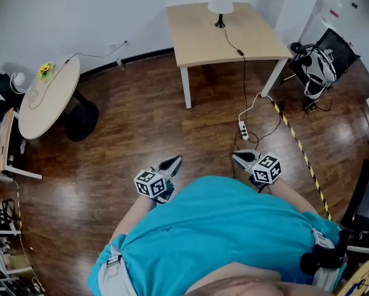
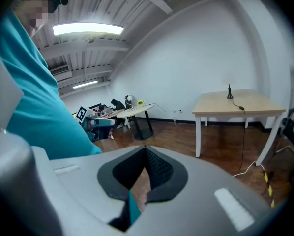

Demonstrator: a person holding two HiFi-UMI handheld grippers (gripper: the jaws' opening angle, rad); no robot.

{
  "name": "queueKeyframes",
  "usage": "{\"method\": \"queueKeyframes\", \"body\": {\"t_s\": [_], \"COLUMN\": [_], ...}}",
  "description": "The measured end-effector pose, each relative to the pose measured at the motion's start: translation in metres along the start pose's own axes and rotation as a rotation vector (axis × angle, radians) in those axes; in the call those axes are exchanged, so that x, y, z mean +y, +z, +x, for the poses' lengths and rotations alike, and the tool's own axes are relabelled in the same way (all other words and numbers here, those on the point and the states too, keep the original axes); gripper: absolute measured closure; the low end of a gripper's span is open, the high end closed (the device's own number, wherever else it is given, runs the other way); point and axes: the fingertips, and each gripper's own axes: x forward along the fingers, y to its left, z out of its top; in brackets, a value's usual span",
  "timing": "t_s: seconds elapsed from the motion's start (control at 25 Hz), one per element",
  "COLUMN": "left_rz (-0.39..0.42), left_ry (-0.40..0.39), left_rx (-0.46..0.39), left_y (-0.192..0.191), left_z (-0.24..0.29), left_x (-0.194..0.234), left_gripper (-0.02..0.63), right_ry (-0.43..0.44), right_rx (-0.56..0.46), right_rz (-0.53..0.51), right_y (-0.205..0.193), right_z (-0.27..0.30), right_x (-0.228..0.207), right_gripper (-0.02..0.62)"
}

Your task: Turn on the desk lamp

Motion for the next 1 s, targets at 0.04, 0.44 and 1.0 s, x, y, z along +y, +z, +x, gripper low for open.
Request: {"method": "queueKeyframes", "body": {"t_s": [0.04,0.44,1.0], "left_rz": [-0.003,0.015,0.038], "left_ry": [-0.007,0.080,0.199], "left_rx": [-0.007,0.010,-0.001], "left_y": [0.003,0.022,0.097], "left_z": [0.009,0.123,0.296], "left_x": [0.008,0.087,0.210], "left_gripper": [0.606,0.606,0.606], "right_ry": [-0.011,0.038,0.193], "right_rx": [0.001,-0.027,0.030], "right_rz": [0.009,0.064,-0.009], "right_y": [-0.001,0.010,0.100], "right_z": [0.003,0.043,0.139], "right_x": [-0.011,-0.171,-0.385], "right_gripper": [0.594,0.594,0.594]}}
